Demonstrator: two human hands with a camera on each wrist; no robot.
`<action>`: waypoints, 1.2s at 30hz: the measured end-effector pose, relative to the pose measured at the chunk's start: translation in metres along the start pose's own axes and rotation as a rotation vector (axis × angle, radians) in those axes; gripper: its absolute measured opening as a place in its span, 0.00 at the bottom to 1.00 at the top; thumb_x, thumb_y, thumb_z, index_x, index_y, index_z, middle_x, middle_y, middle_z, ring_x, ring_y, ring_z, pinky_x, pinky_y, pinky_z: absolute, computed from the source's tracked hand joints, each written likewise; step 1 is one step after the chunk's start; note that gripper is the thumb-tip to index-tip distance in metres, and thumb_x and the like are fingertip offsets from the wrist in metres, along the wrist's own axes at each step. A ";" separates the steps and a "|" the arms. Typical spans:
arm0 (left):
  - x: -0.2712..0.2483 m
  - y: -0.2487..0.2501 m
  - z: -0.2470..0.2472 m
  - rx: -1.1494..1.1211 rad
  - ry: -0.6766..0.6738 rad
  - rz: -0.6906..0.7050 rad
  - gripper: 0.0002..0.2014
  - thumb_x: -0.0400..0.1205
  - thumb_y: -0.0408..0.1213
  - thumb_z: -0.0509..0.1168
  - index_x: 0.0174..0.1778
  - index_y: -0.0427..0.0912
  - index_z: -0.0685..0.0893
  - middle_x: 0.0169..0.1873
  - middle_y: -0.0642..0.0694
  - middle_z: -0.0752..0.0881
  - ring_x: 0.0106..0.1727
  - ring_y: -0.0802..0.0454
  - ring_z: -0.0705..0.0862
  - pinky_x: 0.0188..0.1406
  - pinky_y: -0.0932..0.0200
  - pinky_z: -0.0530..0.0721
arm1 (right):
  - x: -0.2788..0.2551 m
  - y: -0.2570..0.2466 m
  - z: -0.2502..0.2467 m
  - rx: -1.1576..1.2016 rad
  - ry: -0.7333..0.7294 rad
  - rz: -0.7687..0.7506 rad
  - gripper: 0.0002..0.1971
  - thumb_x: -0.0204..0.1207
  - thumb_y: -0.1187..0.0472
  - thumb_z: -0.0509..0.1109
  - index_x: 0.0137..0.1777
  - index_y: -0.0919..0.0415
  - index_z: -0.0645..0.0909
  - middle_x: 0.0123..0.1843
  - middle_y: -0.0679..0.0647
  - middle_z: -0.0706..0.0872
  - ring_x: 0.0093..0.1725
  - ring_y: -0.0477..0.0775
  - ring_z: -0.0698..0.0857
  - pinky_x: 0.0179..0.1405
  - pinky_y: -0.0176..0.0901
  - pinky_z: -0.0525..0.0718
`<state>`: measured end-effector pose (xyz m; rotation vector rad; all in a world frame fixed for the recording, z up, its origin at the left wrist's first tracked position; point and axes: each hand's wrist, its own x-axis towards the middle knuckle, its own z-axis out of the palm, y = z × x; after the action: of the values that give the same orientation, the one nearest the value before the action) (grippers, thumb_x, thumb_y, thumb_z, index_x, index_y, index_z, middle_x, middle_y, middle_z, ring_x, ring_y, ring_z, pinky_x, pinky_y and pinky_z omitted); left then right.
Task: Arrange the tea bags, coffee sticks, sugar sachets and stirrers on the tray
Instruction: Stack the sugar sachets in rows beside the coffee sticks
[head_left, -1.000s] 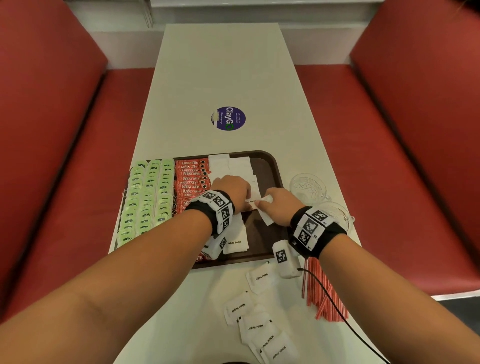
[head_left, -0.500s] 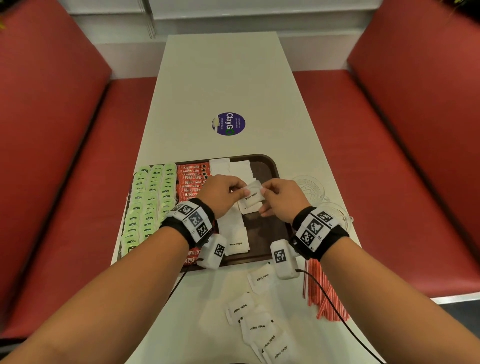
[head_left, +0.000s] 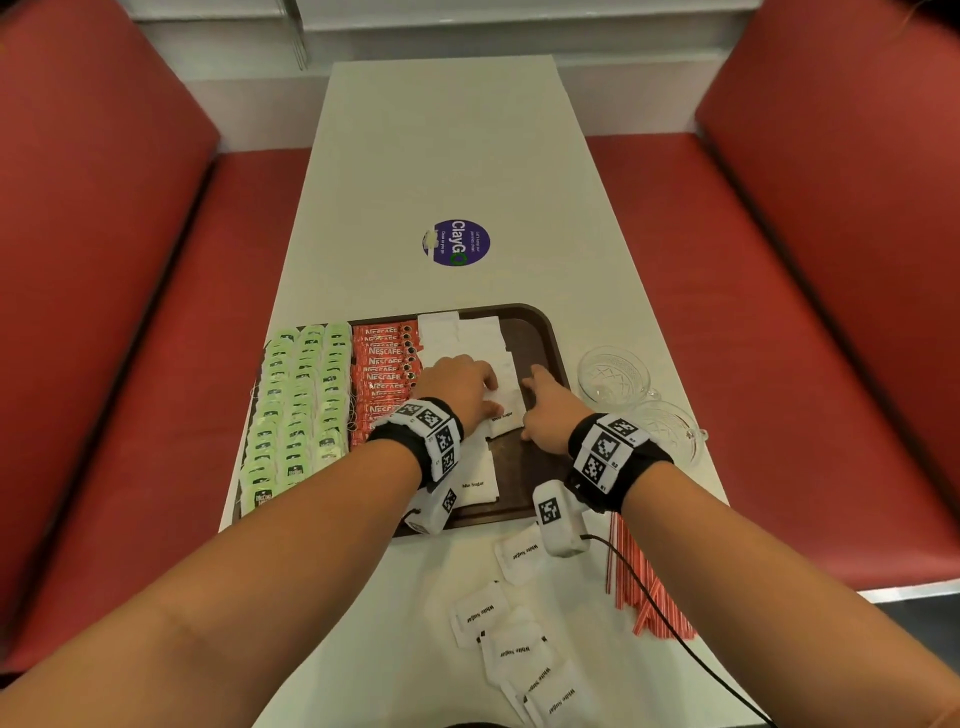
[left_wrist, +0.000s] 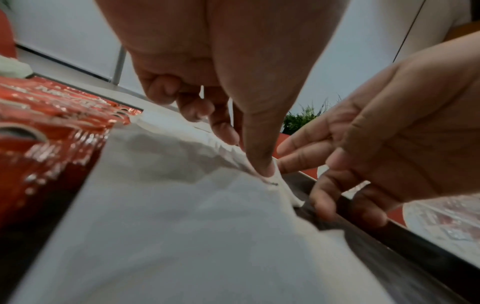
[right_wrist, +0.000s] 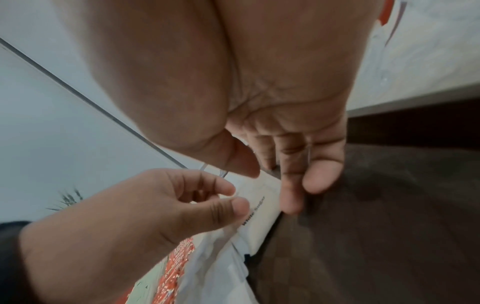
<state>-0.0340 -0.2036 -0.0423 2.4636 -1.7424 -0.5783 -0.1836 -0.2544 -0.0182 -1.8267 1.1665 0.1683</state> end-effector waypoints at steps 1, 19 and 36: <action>0.000 0.001 0.000 0.006 0.008 0.007 0.17 0.75 0.56 0.75 0.56 0.54 0.86 0.54 0.49 0.84 0.56 0.47 0.83 0.59 0.45 0.83 | 0.001 -0.001 0.000 0.006 -0.009 -0.006 0.41 0.79 0.74 0.67 0.87 0.61 0.49 0.85 0.56 0.66 0.76 0.61 0.75 0.65 0.46 0.76; -0.057 0.015 -0.020 0.069 0.000 0.171 0.15 0.82 0.58 0.65 0.59 0.58 0.85 0.54 0.53 0.84 0.57 0.49 0.80 0.58 0.47 0.80 | -0.040 0.013 -0.003 -0.236 0.110 -0.175 0.23 0.81 0.62 0.69 0.76 0.57 0.74 0.67 0.55 0.85 0.65 0.56 0.84 0.65 0.45 0.81; -0.162 0.019 0.042 0.303 -0.431 0.415 0.24 0.78 0.49 0.74 0.70 0.52 0.79 0.64 0.50 0.80 0.64 0.45 0.81 0.54 0.50 0.81 | -0.099 0.043 0.061 -0.755 -0.109 -0.259 0.24 0.79 0.56 0.74 0.75 0.45 0.79 0.68 0.52 0.86 0.66 0.58 0.84 0.63 0.50 0.84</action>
<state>-0.1116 -0.0547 -0.0340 2.1416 -2.5892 -0.9025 -0.2496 -0.1497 -0.0253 -2.5634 0.8257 0.6141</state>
